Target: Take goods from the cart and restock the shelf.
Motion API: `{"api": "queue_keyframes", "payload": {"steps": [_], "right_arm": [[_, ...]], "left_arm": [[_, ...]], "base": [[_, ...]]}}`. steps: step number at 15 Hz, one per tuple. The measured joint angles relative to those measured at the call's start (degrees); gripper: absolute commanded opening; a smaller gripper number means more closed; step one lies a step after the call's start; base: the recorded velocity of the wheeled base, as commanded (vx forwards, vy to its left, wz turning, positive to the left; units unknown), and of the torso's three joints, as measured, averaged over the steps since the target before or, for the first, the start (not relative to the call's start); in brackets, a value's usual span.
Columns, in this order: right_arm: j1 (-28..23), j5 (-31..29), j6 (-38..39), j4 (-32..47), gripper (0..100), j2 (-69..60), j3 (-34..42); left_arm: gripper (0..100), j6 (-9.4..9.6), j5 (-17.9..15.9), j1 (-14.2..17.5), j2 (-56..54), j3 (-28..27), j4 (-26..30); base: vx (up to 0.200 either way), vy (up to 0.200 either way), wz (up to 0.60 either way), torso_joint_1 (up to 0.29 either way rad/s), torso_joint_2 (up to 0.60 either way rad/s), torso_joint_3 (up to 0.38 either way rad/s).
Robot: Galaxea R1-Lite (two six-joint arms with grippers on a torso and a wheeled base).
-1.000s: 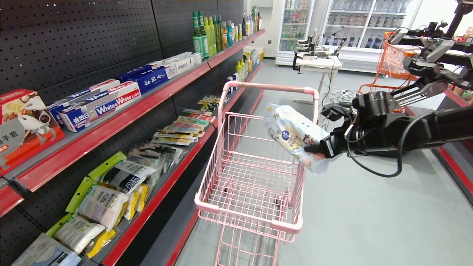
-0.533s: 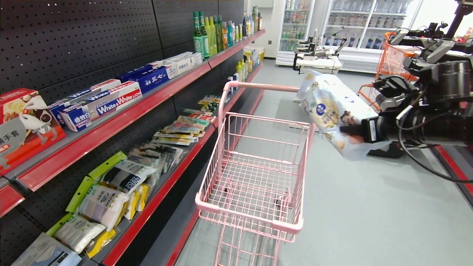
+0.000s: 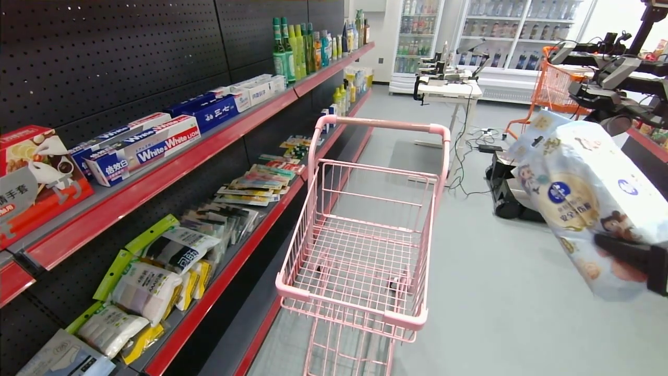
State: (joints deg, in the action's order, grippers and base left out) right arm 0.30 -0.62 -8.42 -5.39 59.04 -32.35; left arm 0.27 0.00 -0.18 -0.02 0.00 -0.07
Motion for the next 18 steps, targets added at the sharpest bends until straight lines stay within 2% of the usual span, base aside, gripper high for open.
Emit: {"api": "queue_keyframes", "payload": {"steps": [4, 6, 10, 13, 16, 18], "right_arm": [[-1.32, -2.93, -0.16, -3.63, 0, -12.48, 9.79], [-2.15, -6.96, -0.16, -4.08, 0, -15.58, 12.68], [-4.29, -9.47, -0.60, -4.02, 0, -19.30, 15.63], [-4.33, -8.79, -1.97, -4.22, 0, -20.04, 15.79], [-4.33, -5.61, -1.58, -4.11, 0, -20.04, 16.13], [-2.30, -6.44, -0.93, -4.08, 0, -20.21, 16.43]], "left_arm": [[100, 0.00, 0.00, 0.00, 0.00, 0.00, 0.00], [100, -0.02, 0.00, 0.00, 0.00, 0.00, 0.00], [100, -0.02, 0.00, 0.00, 0.00, 0.00, 0.00], [100, -0.02, 0.00, 0.00, 0.00, 0.00, 0.00], [100, -0.02, 0.00, 0.00, 0.00, 0.00, 0.00], [100, 0.00, 0.00, 0.00, 0.00, 0.00, 0.00]], "base": [[0.000, 0.000, 0.00, 0.000, 0.00, 0.000], [0.000, 0.000, 0.00, 0.000, 0.00, 0.000], [0.000, 0.000, 0.00, 0.000, 0.00, 0.000], [0.000, 0.000, 0.00, 0.000, 0.00, 0.000], [0.000, 0.000, 0.00, 0.000, 0.00, 0.000], [0.000, 0.000, 0.00, 0.000, 0.00, 0.000]]}}
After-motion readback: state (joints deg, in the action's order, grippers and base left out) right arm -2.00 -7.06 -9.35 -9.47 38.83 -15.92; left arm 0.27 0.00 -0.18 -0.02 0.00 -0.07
